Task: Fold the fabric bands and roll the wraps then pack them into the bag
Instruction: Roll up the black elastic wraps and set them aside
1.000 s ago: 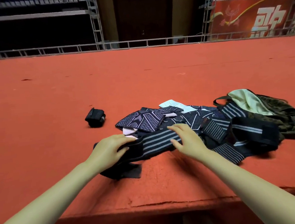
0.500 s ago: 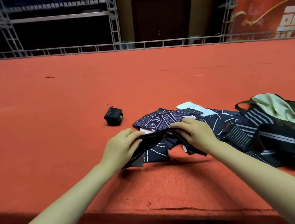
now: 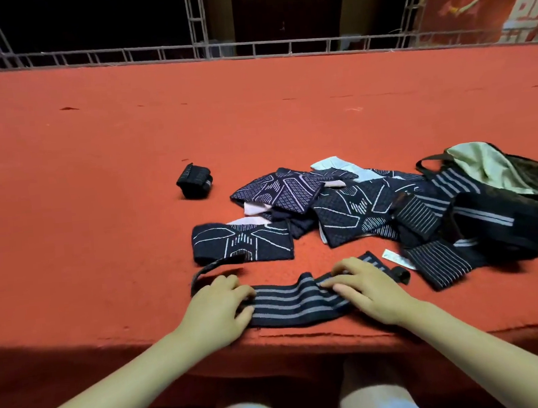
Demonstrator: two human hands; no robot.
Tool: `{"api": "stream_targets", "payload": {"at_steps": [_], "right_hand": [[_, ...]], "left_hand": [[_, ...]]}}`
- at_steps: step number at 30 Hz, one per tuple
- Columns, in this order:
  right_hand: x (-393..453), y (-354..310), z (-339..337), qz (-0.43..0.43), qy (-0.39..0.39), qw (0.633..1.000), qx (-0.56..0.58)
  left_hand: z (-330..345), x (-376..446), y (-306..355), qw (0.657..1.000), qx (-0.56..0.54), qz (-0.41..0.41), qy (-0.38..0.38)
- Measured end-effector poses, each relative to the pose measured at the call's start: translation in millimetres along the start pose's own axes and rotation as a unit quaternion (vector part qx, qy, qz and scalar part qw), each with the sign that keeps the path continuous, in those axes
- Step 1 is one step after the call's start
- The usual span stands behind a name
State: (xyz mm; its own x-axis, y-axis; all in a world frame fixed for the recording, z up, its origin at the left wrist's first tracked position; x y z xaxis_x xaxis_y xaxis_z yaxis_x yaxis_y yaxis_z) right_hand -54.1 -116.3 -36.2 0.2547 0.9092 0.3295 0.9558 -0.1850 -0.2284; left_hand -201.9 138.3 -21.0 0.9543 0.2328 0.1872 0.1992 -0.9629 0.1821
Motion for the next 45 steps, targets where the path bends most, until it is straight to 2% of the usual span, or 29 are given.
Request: {"api": "stream_targets", "payload": {"at_steps": [3,8,12,14,18,21,24,27,29,34,38,41,45], "right_hand": [[2.1,6.3,4.6,0.078,0.010,0.995,-0.066],[-1.1,10.6,1.9,0.131,0.011,0.987,-0.088],[-4.9,15.8,-6.6,0.174,0.016,0.985,0.012],[-6.6,17.5,-14.2,0.182,0.044,0.982,0.035],[-1.9,17.4,-36.4,0.187,0.114,0.976,0.004],[-2.1,20.8,-44.0,0.218,0.106,0.969,-0.041],[-14.1,28.4,-42.3,0.300,0.047,0.947,-0.100],[-34.0,32.1,-49.6,0.403,0.046,0.905,-0.129],[-47.3,35.5,-53.3,0.437,0.077,0.891,-0.101],[-63.1,36.5,-52.0,0.436,0.181,0.875,0.110],[-72.9,33.4,-43.9,0.410,0.194,0.881,0.134],[-76.1,34.7,-38.3,0.400,0.210,0.884,0.118],[-58.7,27.6,-42.5,0.384,0.318,0.836,0.230]], "left_hand": [[3.9,-3.4,-24.5,0.998,-0.026,-0.062,0.012],[8.1,-4.5,-58.5,0.995,-0.019,-0.100,0.008],[7.4,-2.1,-60.1,0.992,-0.070,-0.103,0.011],[4.8,3.5,-54.8,0.993,-0.087,-0.075,0.024],[0.6,21.3,-44.0,0.992,-0.108,-0.054,0.049],[0.3,37.8,-36.8,0.989,-0.110,-0.072,0.071],[7.1,47.4,-27.6,0.992,-0.063,-0.089,0.063],[12.1,48.4,-5.5,0.991,-0.088,-0.085,0.053],[16.8,50.0,17.9,0.991,-0.115,-0.051,0.048],[35.1,59.0,87.1,0.984,-0.174,0.031,-0.012],[55.0,63.9,125.2,0.983,-0.170,0.060,-0.047],[65.4,62.3,132.4,0.987,-0.153,0.051,-0.016],[67.9,62.3,127.9,0.979,-0.198,0.047,0.001]]}}
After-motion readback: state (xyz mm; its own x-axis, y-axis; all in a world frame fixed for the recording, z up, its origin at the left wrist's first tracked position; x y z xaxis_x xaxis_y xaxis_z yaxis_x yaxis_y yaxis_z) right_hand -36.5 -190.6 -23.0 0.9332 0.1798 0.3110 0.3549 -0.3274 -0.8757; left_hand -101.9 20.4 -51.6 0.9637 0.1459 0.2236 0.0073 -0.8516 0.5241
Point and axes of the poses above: each hand's wrist, its own x-axis towards the middle knuckle, its own z-axis out of the palm, y = z × x, the point moved 3 cm from there along x, towards the middle knuckle, and after that the axes turned 14 degrees about -z, right-handed, at the moved point
